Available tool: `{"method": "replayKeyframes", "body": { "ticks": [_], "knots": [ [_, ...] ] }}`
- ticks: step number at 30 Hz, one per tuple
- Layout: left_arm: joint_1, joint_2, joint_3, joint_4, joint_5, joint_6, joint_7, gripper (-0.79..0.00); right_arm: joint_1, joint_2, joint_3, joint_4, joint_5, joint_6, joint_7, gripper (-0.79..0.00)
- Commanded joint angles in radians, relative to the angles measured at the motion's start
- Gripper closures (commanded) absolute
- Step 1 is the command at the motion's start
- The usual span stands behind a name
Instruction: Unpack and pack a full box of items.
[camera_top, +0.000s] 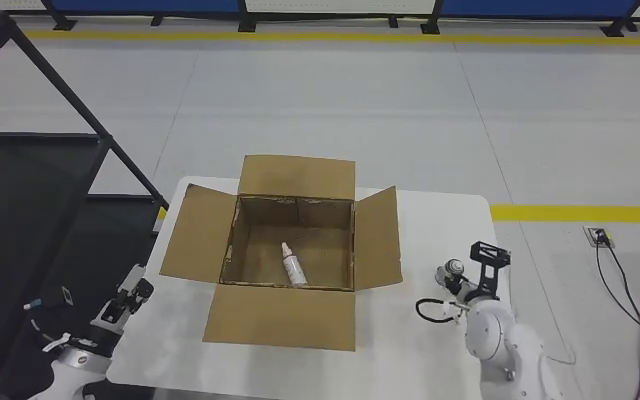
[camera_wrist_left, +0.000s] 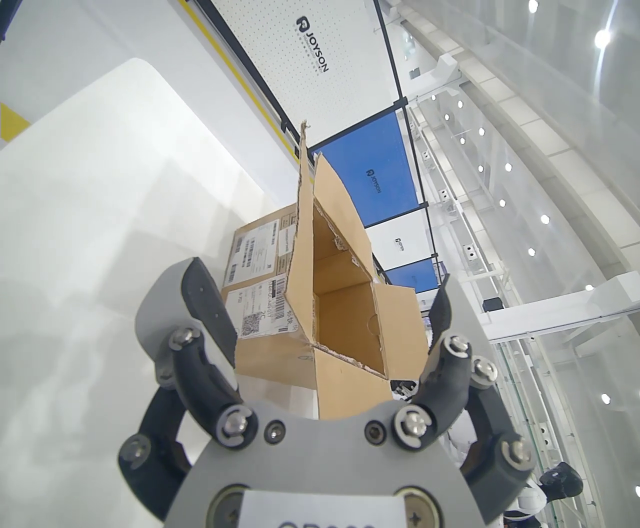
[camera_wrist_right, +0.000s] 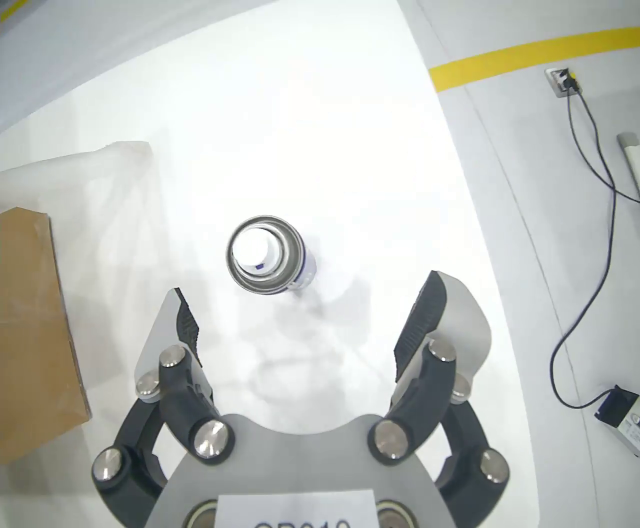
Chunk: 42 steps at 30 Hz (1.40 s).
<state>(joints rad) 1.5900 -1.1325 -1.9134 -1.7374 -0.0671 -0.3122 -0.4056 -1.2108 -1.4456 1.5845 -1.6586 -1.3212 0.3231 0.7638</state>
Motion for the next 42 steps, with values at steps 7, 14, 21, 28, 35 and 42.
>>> {"method": "replayKeyframes", "body": {
  "ticks": [7, 14, 21, 28, 35, 42],
  "knots": [
    [0.0, 0.0, 0.0, 0.0, 0.0, 0.0, 0.0, -0.785, 0.067, 0.003, -0.001, 0.13, 0.048, -0.045, -0.023, -0.354],
    [0.0, 0.0, 0.0, 0.0, 0.0, 0.0, 0.0, -0.785, 0.09, 0.005, -0.015, 0.154, 0.066, -0.056, -0.041, 0.0],
    [0.0, 0.0, 0.0, 0.0, 0.0, 0.0, 0.0, -0.785, 0.073, 0.007, -0.001, 0.086, 0.124, -0.067, -0.082, 0.0],
    [0.0, 0.0, 0.0, 0.0, 0.0, 0.0, 0.0, -0.785, 0.046, 0.003, -0.038, -0.127, 0.127, -0.025, -0.139, 0.0],
    [0.0, 0.0, 0.0, 0.0, 0.0, 0.0, 0.0, -0.785, 0.096, -0.007, -0.219, -0.359, -0.039, 0.016, -0.158, 0.0],
    [0.0, 0.0, 0.0, 0.0, 0.0, 0.0, 0.0, -0.785, 0.357, -0.04, -0.486, -0.212, -0.072, -0.084, -0.058, 0.0]
  ]
}}
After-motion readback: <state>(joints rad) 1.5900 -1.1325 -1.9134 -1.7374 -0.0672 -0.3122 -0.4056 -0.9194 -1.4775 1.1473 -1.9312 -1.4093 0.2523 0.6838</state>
